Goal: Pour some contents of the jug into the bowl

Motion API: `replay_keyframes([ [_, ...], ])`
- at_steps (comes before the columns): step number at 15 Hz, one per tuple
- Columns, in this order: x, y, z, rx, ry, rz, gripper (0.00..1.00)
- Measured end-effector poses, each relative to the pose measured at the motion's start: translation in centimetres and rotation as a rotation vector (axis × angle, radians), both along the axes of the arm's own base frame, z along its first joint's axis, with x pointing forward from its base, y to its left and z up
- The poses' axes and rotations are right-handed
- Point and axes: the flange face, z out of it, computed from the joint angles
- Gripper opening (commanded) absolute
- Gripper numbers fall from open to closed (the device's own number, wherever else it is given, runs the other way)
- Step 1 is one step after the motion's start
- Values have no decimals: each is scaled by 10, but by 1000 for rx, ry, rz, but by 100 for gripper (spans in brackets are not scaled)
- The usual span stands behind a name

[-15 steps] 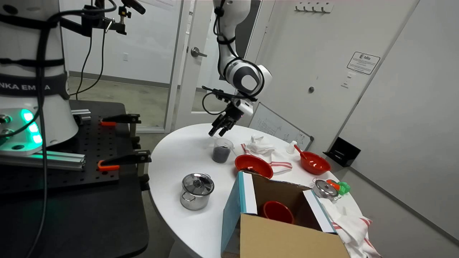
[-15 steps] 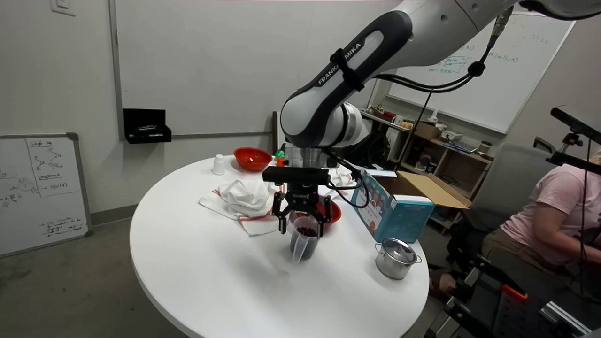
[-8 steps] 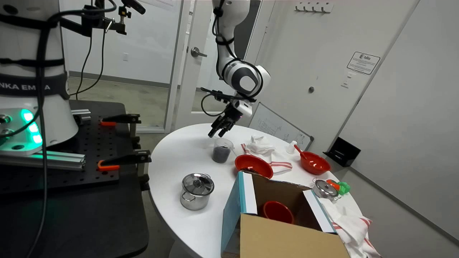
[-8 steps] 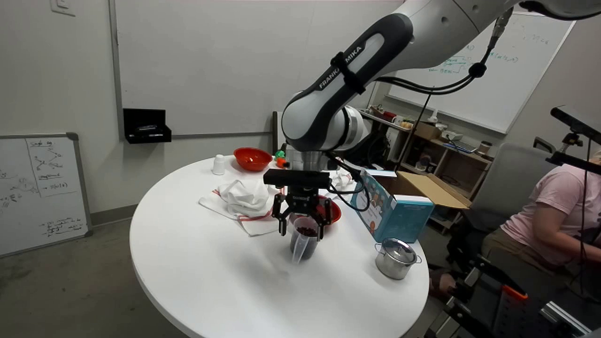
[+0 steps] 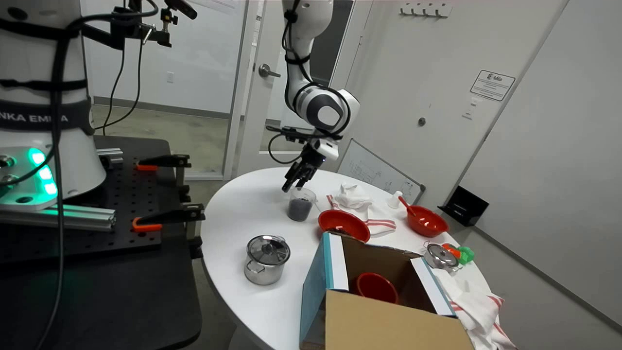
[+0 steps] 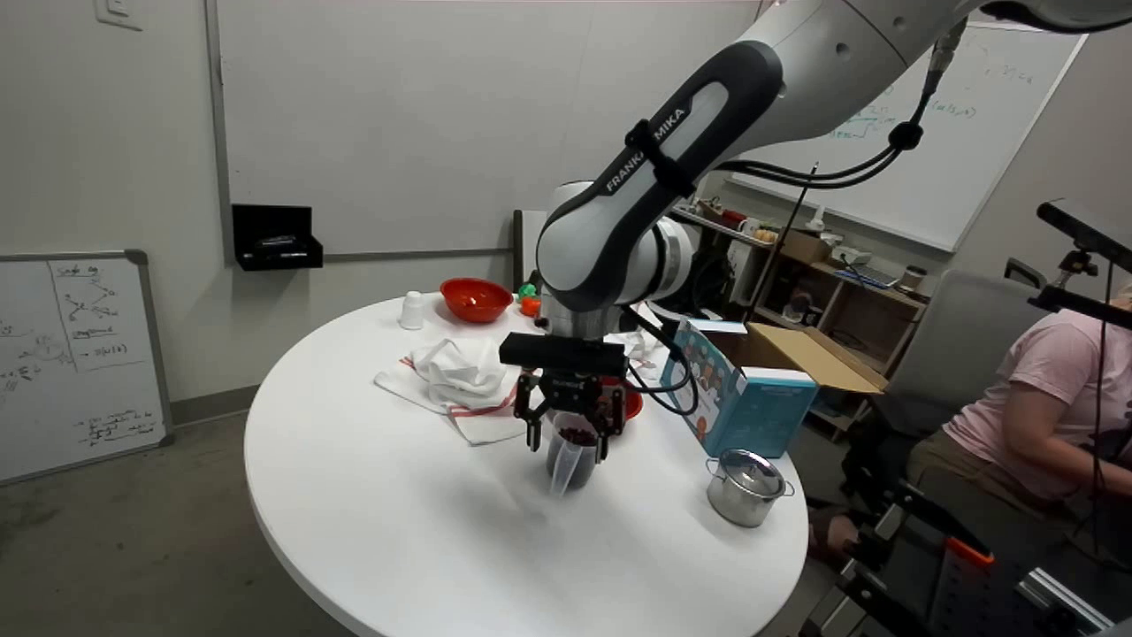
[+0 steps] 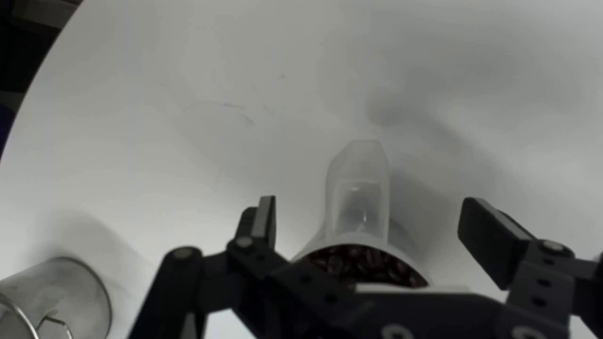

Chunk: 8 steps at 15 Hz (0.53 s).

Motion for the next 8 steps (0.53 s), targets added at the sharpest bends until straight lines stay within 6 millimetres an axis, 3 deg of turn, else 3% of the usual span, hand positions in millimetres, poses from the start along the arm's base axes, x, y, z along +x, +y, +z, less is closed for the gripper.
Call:
replay_keyframes([
  [8, -6, 7, -4, -14, -24, 28, 6],
])
